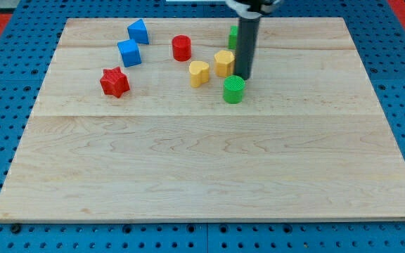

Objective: Form a triangle with yellow blocks and green circle

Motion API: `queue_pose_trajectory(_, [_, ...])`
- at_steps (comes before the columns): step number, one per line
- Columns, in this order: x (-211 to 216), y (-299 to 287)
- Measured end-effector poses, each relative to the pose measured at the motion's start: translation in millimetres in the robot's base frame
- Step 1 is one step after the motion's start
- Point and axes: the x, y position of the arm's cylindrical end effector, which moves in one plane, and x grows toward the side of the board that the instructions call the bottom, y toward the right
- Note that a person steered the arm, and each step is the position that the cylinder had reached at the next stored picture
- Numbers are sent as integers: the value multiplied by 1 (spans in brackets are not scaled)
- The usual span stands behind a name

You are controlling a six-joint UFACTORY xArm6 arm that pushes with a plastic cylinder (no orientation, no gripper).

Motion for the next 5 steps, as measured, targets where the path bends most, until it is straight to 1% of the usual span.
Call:
queue_pose_trajectory(1, [0,-47])
queue_pose_trajectory(2, [0,-61])
queue_pose_trajectory(5, [-19,-50])
